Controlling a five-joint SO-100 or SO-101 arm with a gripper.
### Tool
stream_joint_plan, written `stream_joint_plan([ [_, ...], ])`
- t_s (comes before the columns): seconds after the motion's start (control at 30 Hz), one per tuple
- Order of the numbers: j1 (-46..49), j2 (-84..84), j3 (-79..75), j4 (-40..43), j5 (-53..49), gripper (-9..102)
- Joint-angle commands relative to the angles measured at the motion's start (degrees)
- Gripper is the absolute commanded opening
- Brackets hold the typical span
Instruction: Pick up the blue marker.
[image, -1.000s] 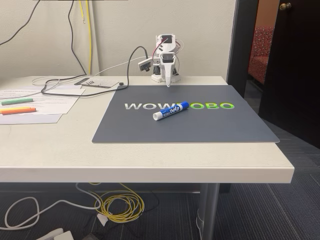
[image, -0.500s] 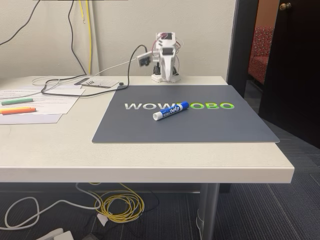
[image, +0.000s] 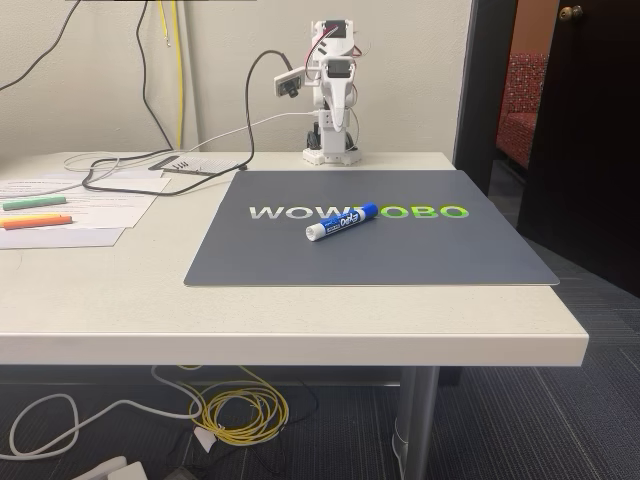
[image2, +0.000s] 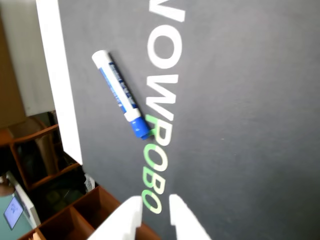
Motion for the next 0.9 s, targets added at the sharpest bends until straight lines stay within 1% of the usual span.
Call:
stream_joint_plan([
  [0.0,-0.88,1.76,-2.99,-1.67,-2.37,7],
  [0.1,-0.88,1.76,-3.96,-4.13,-4.57,7],
  [0.17,-0.88,0.0,-5.01,-7.21,-6.59,3],
  [0.23,-0.97,-2.2,-6.15,-10.2,-7.73,2],
  [0.37,-1.23,-10.11,-14.06,-8.0,-9.49,2],
  [0.5,-1.93,-19.34,-22.41,-5.71,-16.88,2],
  [0.6,-1.49,-24.43,-24.87,-7.65,-21.36,3],
  [0.7,-0.62,-29.18,-26.02,-9.93,-28.21,6],
  [0.87,0.79,-38.85,-30.85,-10.63,-39.11,7],
])
